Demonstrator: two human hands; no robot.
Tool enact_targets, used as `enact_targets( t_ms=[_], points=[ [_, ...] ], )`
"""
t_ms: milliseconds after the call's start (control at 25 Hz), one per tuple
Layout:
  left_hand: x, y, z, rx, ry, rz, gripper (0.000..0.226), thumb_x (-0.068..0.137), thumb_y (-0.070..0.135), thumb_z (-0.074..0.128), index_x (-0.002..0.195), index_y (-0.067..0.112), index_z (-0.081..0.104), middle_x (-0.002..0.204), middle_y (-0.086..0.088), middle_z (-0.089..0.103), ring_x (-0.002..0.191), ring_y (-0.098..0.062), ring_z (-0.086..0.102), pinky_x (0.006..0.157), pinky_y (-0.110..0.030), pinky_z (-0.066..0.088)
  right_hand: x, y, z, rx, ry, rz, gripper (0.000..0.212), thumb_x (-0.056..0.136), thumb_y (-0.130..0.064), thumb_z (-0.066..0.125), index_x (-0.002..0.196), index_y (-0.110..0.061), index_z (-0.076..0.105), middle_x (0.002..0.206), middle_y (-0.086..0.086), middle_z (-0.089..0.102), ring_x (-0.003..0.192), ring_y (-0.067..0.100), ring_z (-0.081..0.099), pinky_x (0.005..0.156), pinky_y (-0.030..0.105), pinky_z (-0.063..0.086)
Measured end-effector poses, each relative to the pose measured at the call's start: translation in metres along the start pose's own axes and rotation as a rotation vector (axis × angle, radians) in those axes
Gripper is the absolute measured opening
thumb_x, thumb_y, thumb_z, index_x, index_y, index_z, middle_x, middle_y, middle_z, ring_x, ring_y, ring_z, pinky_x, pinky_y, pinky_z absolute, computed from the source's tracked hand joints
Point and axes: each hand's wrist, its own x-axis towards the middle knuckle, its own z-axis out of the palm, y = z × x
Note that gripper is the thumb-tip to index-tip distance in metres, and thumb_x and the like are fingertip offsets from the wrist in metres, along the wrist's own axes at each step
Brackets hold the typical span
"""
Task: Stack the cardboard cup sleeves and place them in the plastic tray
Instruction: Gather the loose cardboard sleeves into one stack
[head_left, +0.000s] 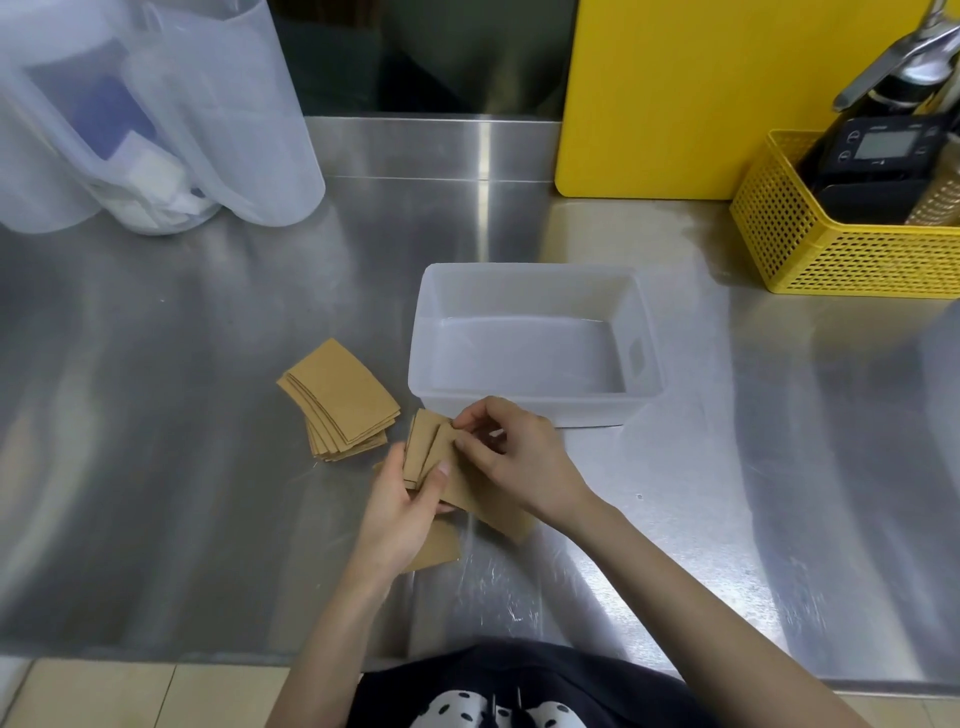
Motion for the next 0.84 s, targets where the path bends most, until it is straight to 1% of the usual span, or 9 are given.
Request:
enact_targets(
  t_ms=[120,240,320,400,480,520,600,680,840],
  points=[
    [0.0,-0.004,-0.019,0.026,0.099,-0.01,0.015,0.089,0.012,0.048,0.103,0.018,0.049,0.086,0.003,0.06,0.077,-0.01,0.059,0.056,-0.007,0.051,0.0,-0.002,0.004,-0.013,-0.019,0.012,0.014,0.087,-0.012,0.054,0.096,-0.01,0.063,0.104,0.006,0.065,0.081,0.006,0.053,0.069,-0.005,0.035],
    [-0.004,-0.007,-0.048,-0.033,0.213,-0.018,0.014,0.089,0.011,0.048,0.103,0.014,0.049,0.086,0.005,0.059,0.078,-0.008,0.058,0.054,-0.007,0.052,0.003,0.0,0.011,-0.045,-0.011,0.051,0.015,0.088,-0.011,0.049,0.094,-0.009,0.063,0.102,0.007,0.066,0.083,0.011,0.053,0.069,-0.001,0.035],
    [-0.007,-0.006,-0.071,-0.082,0.29,-0.022,0.009,0.089,0.012,0.047,0.094,0.017,0.052,0.087,0.004,0.058,0.078,-0.008,0.057,0.057,-0.013,0.055,0.005,0.005,0.021,-0.086,-0.015,0.093,0.015,0.087,-0.012,0.049,0.094,-0.007,0.062,0.101,0.01,0.068,0.085,0.018,0.058,0.072,0.011,0.042],
    [-0.008,-0.009,-0.092,-0.084,0.364,-0.037,0.008,0.089,0.016,0.048,0.09,0.022,0.053,0.091,0.002,0.06,0.075,-0.008,0.059,0.07,-0.028,0.056,0.007,0.01,0.033,-0.164,-0.051,0.132,0.016,0.086,-0.016,0.051,0.097,-0.007,0.059,0.104,0.012,0.066,0.092,0.025,0.061,0.082,0.03,0.048],
    [-0.01,-0.011,-0.105,-0.098,0.417,-0.051,0.011,0.089,0.017,0.047,0.1,0.017,0.051,0.098,-0.003,0.059,0.076,-0.009,0.06,0.082,-0.036,0.049,0.008,0.012,0.046,-0.282,-0.122,0.165,0.025,0.085,-0.023,0.053,0.104,-0.008,0.054,0.11,0.013,0.06,0.101,0.03,0.057,0.089,0.04,0.047],
    [-0.011,-0.012,-0.108,-0.104,0.43,-0.046,0.014,0.089,0.017,0.047,0.103,0.015,0.05,0.103,-0.006,0.058,0.078,-0.009,0.059,0.081,-0.035,0.052,0.008,0.011,0.052,-0.362,-0.165,0.187,0.033,0.083,-0.029,0.054,0.109,-0.008,0.05,0.114,0.014,0.055,0.106,0.032,0.054,0.093,0.043,0.045],
    [-0.012,-0.013,-0.11,-0.093,0.452,-0.03,0.016,0.089,0.017,0.047,0.104,0.014,0.049,0.106,-0.007,0.056,0.08,-0.009,0.058,0.073,-0.03,0.058,0.007,0.008,0.065,-0.521,-0.227,0.239,0.055,0.079,-0.044,0.057,0.117,-0.009,0.041,0.121,0.016,0.047,0.114,0.034,0.045,0.097,0.045,0.039],
    [-0.012,-0.014,-0.11,-0.099,0.461,-0.033,0.017,0.089,0.017,0.047,0.105,0.013,0.048,0.101,-0.005,0.057,0.076,-0.008,0.06,0.076,-0.031,0.056,0.005,0.005,0.078,-0.663,-0.247,0.253,0.072,0.072,-0.056,0.059,0.12,-0.008,0.035,0.123,0.018,0.041,0.115,0.036,0.04,0.096,0.046,0.036],
    [-0.011,-0.017,-0.109,-0.12,0.474,-0.046,0.01,0.089,0.016,0.047,0.098,0.016,0.048,0.087,0.007,0.057,0.071,-0.003,0.06,0.075,-0.026,0.051,0.005,0.004,0.091,-0.841,-0.259,0.179,0.071,0.073,-0.053,0.06,0.118,-0.007,0.032,0.12,0.018,0.04,0.11,0.035,0.039,0.094,0.044,0.037]
  ],
)
